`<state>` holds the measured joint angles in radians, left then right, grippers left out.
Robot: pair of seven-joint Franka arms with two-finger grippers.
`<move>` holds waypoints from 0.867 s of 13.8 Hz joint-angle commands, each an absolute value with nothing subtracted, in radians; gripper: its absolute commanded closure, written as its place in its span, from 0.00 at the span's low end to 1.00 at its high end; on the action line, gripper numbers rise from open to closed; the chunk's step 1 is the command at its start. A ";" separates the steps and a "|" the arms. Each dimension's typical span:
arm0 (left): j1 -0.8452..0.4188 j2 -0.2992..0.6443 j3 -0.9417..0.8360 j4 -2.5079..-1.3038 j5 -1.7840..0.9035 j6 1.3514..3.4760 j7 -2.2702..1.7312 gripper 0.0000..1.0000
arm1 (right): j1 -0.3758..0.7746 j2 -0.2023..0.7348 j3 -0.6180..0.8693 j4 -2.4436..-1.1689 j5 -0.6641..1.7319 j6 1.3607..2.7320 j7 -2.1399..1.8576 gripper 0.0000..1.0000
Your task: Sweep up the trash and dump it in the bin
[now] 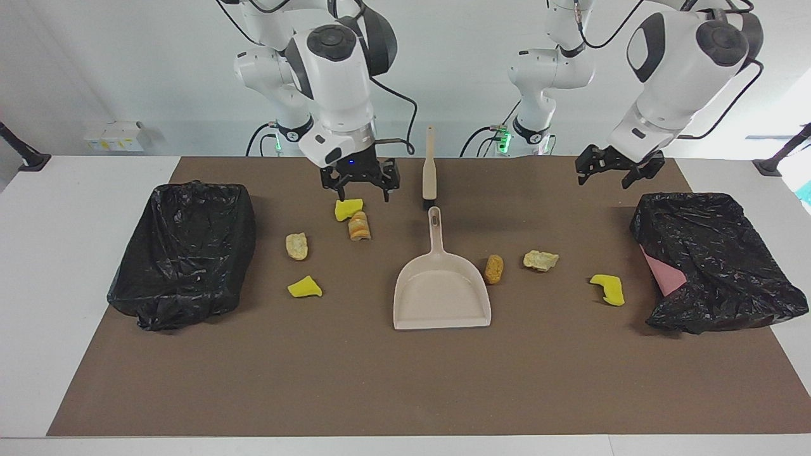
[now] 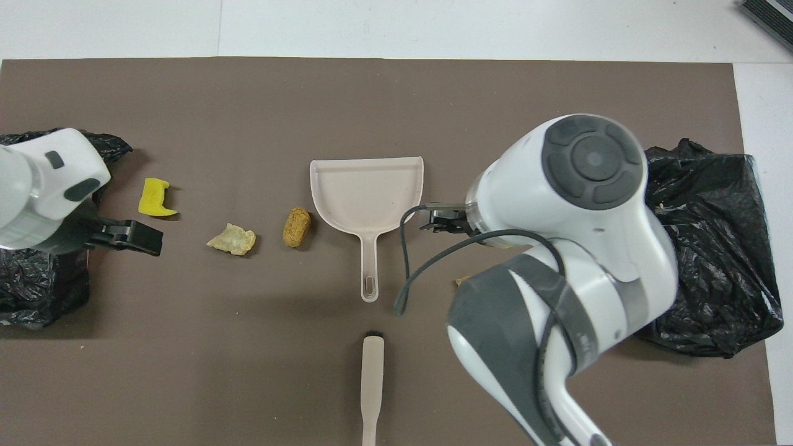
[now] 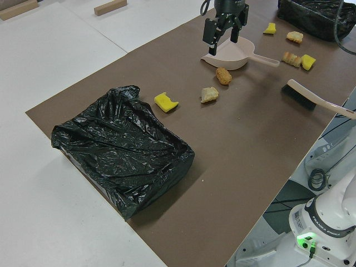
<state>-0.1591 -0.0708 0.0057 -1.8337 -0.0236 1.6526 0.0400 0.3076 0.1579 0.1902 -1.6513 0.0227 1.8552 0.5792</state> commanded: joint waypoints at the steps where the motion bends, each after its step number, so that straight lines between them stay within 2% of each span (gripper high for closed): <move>1: -0.221 -0.207 0.017 -2.081 -0.021 1.813 0.043 0.00 | 0.360 0.215 0.187 -1.647 0.028 1.925 0.649 0.00; 7: -0.368 -0.345 0.017 -2.405 -0.023 2.020 0.044 0.00 | 0.442 0.333 0.187 -1.646 0.026 2.046 0.663 0.00; 12: -0.517 -0.402 0.017 -2.616 -0.025 2.196 0.041 0.00 | 0.495 0.443 0.187 -1.651 0.011 2.163 0.676 0.00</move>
